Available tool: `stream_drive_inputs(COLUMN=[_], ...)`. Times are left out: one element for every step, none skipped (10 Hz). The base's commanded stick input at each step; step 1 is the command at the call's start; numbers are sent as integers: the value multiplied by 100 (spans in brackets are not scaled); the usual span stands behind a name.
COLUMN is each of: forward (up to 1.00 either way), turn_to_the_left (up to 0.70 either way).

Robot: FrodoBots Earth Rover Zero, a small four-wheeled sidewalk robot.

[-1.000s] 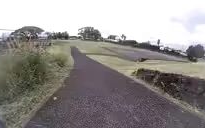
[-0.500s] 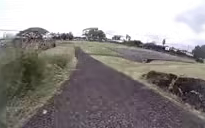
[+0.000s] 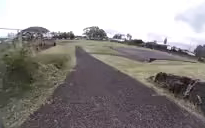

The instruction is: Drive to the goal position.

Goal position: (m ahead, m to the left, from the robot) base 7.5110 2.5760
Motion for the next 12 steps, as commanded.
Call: stream_drive_inputs(forward=[70, 70, 70, 70, 70, 70, 70, 70, 70, 70, 70, 70], turn_to_the_left=[4, 3, 3, 3, 3, 3, 3, 3, 3, 3, 3, 4])
